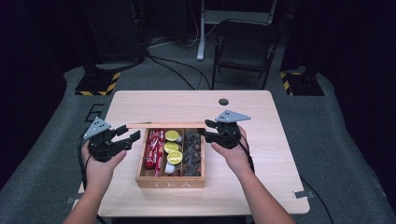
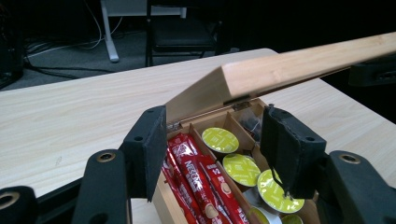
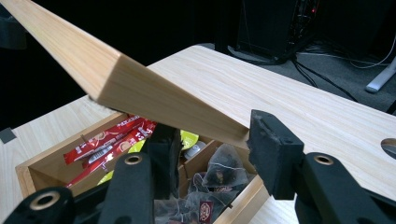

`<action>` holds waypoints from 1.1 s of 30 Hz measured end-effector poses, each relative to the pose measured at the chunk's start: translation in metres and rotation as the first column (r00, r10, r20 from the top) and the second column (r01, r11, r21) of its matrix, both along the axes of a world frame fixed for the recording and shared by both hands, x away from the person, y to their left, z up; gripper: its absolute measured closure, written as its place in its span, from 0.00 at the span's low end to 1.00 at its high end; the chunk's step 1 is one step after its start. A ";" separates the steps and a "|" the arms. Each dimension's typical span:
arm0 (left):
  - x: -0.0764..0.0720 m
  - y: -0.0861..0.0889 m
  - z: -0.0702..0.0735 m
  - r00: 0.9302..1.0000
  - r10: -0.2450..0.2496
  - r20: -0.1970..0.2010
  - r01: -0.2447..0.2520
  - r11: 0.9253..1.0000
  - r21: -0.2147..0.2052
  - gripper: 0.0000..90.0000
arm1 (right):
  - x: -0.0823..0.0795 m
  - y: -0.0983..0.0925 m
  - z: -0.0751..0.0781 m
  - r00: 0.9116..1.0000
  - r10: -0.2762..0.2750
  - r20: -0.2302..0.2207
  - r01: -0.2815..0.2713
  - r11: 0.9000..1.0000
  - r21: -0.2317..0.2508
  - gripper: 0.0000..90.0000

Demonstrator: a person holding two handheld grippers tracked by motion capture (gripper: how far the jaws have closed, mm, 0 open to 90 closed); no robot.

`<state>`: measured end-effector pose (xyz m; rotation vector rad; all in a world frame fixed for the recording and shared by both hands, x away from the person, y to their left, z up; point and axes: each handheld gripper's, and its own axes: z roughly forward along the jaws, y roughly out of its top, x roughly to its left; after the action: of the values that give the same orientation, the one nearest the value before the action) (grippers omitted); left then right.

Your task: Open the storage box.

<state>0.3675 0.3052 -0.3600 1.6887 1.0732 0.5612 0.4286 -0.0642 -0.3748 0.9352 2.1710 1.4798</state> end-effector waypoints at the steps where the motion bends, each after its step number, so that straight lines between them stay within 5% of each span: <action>1: -0.001 0.000 -0.001 1.000 0.001 -0.001 -0.001 1.000 0.000 0.46 | 0.000 0.000 0.000 1.000 0.000 0.001 0.000 1.000 0.000 0.60; 33: 0.000 -0.007 -0.041 0.998 0.003 -0.062 -0.004 1.000 -0.008 0.52 | 0.002 0.000 0.001 1.000 0.004 0.009 -0.004 1.000 0.000 0.60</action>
<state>0.3671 0.2978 -0.4014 1.7068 1.1213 0.5090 0.4304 -0.0646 -0.3743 0.9227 2.1682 1.4831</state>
